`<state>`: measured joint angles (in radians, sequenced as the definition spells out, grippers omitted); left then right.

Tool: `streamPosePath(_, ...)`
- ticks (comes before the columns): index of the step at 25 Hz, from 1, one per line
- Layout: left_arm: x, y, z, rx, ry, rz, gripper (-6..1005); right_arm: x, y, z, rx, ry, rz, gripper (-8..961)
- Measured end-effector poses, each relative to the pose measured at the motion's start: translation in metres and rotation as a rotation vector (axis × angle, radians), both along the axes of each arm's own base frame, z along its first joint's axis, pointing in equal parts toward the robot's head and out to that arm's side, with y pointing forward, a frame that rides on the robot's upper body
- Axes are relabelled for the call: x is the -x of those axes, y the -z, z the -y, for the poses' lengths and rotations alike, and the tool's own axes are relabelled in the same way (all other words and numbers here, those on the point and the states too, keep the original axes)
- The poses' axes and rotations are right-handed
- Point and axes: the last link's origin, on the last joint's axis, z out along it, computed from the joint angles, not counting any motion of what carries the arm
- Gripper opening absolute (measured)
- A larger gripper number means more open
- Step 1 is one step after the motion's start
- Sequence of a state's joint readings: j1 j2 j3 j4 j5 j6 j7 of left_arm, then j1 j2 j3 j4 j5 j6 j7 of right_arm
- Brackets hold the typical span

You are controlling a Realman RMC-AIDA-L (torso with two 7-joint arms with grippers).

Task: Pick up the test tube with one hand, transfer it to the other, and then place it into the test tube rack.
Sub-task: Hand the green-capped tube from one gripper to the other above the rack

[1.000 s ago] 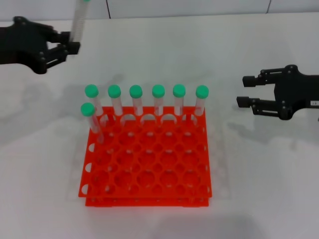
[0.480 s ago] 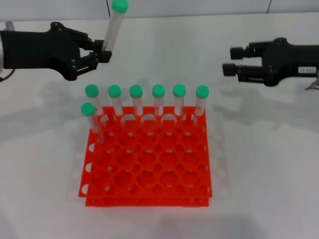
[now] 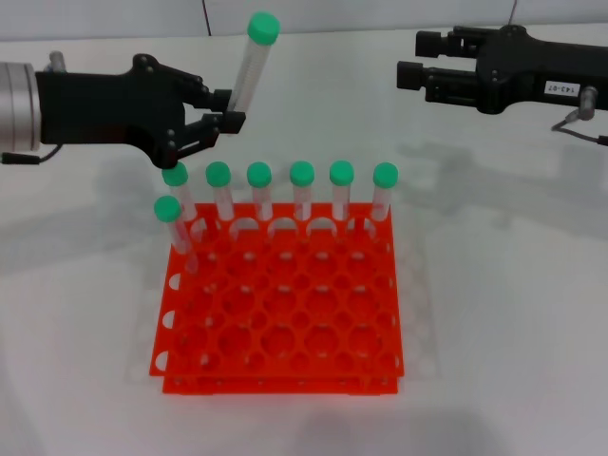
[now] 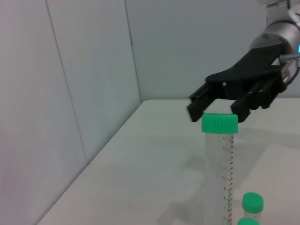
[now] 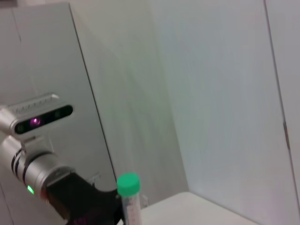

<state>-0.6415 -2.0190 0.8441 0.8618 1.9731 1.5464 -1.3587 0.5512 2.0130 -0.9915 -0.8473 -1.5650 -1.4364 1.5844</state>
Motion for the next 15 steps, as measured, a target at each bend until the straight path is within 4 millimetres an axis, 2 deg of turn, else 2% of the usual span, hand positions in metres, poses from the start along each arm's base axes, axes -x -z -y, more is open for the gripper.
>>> streamPosePath(4,0.003,0.002,0.0,0.005,0.014,0.023,181,0.002,0.005,-0.004,-0.004,0.005,-0.037,543)
streamPosePath(10,0.005,0.004,0.007,0.043,0.053,0.052,181,0.003,0.009,-0.004,-0.008,-0.01,-0.063,703)
streamPosePath(15,0.009,0.004,0.014,0.073,0.075,0.084,181,0.004,0.01,-0.002,0.008,-0.02,-0.07,695)
